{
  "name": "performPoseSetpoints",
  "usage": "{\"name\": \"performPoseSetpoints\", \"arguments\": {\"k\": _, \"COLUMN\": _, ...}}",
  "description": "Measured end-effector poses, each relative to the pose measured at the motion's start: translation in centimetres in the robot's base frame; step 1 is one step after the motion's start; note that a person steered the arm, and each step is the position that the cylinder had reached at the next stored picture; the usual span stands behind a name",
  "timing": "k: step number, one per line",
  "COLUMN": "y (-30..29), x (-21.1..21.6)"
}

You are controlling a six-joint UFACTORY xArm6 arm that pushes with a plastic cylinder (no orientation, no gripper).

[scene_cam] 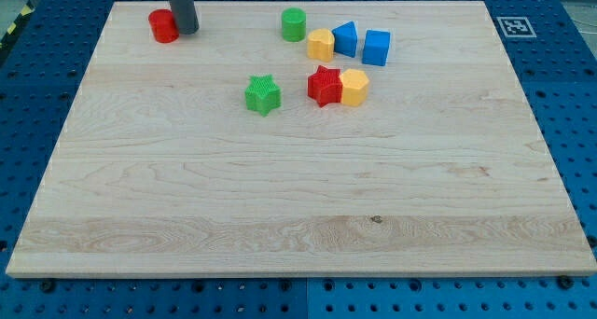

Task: Move the red circle to the top left corner of the board

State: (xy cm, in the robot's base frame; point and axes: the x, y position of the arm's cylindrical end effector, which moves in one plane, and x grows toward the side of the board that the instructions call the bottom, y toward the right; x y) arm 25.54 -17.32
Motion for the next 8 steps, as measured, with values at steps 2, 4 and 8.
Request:
{"name": "performPoseSetpoints", "arguments": {"k": 2, "y": -0.8, "x": 1.8}}
{"name": "performPoseSetpoints", "arguments": {"k": 4, "y": -0.8, "x": 4.4}}
{"name": "performPoseSetpoints", "arguments": {"k": 8, "y": -2.3, "x": 2.9}}
